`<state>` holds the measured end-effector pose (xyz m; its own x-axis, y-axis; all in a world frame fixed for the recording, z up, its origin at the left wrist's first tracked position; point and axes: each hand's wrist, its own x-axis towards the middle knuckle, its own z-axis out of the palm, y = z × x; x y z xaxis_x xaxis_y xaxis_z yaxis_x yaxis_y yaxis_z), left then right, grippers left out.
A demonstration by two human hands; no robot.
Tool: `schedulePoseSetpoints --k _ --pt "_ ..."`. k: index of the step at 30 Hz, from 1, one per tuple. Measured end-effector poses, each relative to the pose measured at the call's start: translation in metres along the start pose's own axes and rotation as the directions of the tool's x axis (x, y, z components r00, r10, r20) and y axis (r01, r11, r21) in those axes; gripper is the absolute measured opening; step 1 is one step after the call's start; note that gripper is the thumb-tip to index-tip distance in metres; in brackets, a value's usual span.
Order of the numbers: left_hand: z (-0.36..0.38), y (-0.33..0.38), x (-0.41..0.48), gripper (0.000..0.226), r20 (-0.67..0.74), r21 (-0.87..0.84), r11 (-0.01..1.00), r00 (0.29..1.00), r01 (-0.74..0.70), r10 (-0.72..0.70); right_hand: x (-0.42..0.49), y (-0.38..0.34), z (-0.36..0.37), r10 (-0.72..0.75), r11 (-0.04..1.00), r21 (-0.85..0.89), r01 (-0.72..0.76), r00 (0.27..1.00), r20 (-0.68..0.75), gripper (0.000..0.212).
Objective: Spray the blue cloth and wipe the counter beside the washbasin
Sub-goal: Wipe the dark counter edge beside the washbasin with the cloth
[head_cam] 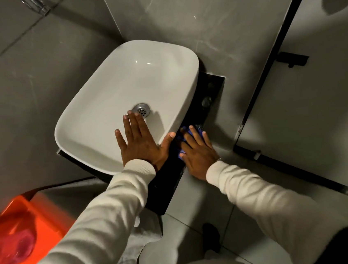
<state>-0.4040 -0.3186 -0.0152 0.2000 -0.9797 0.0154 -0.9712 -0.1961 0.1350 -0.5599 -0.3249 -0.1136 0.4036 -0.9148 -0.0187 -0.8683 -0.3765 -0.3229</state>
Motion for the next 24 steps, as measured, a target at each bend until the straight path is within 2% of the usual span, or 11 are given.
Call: schedulePoseSetpoints --k 2,7,9,13,15,20,22,24 --pt "0.002 0.006 0.006 0.103 -0.008 -0.012 1.0 1.0 0.0 -0.001 -0.015 -0.016 0.005 0.024 0.999 0.045 -0.022 0.999 -0.048 0.042" --pt "0.004 0.015 0.015 0.104 -0.001 -0.013 0.999 0.999 -0.037 0.037 -0.044 -0.035 0.02 -0.088 0.992 0.078 0.094 0.993 -0.078 0.042" --pt "0.004 0.02 0.019 0.103 0.002 -0.014 0.999 0.999 -0.049 0.049 -0.031 -0.026 0.018 -0.051 0.997 0.059 0.056 0.996 -0.075 0.043" --pt "0.006 0.024 0.025 0.102 -0.026 0.022 0.997 0.997 -0.079 0.079 0.023 0.014 0.004 0.152 0.988 0.031 -0.15 0.987 -0.056 0.053" --pt "0.007 0.027 0.029 0.102 -0.033 0.045 0.994 0.994 -0.098 0.1 0.049 0.039 -0.007 0.205 0.979 0.007 -0.205 0.977 -0.063 0.056" --pt "0.01 0.03 0.035 0.102 -0.038 0.051 0.991 0.991 -0.123 0.125 0.073 0.054 -0.019 0.236 0.972 0.015 -0.236 0.972 -0.011 0.07" --pt "0.011 0.034 0.04 0.102 -0.038 0.037 0.992 0.991 -0.125 0.126 0.058 0.039 -0.011 0.245 0.969 0.053 -0.243 0.969 -0.032 0.067" --pt "0.011 0.04 0.047 0.102 -0.044 0.027 0.992 0.991 -0.127 0.128 0.035 0.021 0.002 0.196 0.977 0.095 -0.19 0.979 -0.061 0.065"
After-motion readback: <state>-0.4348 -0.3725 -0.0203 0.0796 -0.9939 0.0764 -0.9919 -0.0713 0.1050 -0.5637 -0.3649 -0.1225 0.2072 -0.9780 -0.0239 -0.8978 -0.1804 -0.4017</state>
